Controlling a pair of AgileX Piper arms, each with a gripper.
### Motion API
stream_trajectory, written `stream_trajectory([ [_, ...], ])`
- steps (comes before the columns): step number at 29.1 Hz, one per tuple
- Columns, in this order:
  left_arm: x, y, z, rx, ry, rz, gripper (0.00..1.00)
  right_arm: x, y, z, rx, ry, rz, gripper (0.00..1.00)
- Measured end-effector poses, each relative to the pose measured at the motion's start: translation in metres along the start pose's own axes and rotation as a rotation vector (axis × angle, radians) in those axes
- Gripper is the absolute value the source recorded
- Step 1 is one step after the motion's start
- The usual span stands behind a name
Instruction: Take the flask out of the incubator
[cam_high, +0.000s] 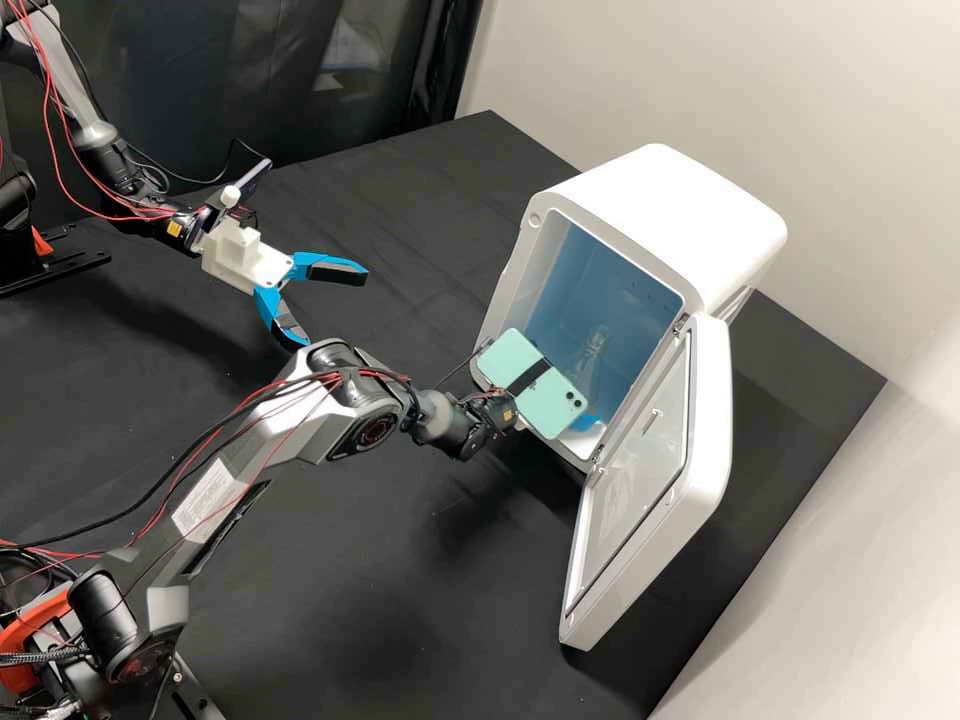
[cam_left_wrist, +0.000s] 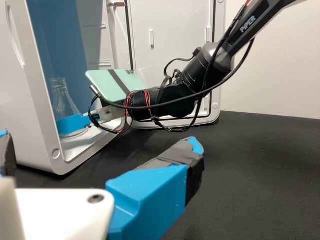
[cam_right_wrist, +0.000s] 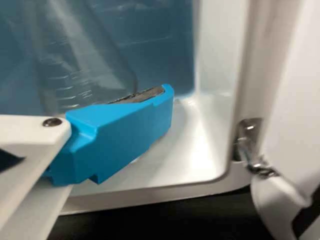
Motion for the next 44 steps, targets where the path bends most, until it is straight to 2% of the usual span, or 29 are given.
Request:
stream_trajectory([
  [6, 0.0, 0.0, 0.0, 0.0, 0.0, 0.0, 1.0, 0.007, 0.008, 0.004, 0.005, 0.0, 0.019, 1.0],
  [15, 0.0, 0.0001, 0.001, 0.001, -0.004, 0.0, 1.0, 0.014, 0.011, 0.007, -0.006, 0.006, 0.021, 1.0],
  [17, 0.0, 0.0001, 0.001, 0.001, -0.004, 0.0, 1.0, 0.014, 0.011, 0.008, 0.0, 0.007, 0.019, 1.0],
  [22, 0.0, -0.0002, 0.003, 0.001, -0.01, -0.001, 1.0, 0.015, 0.015, 0.004, 0.037, 0.012, 0.025, 1.0],
  [25, 0.0, -0.0002, 0.003, 0.001, -0.01, -0.001, 1.0, 0.016, 0.015, 0.003, 0.027, 0.008, 0.018, 1.0],
  [32, 0.0, 0.0011, 0.004, 0.002, -0.012, 0.004, 1.0, 0.016, 0.016, 0.002, 0.053, 0.012, 0.019, 1.0],
  [44, 0.0, 0.0012, 0.003, 0.002, -0.01, 0.004, 1.0, 0.012, 0.023, -0.008, 0.043, 0.019, 0.024, 1.0],
])
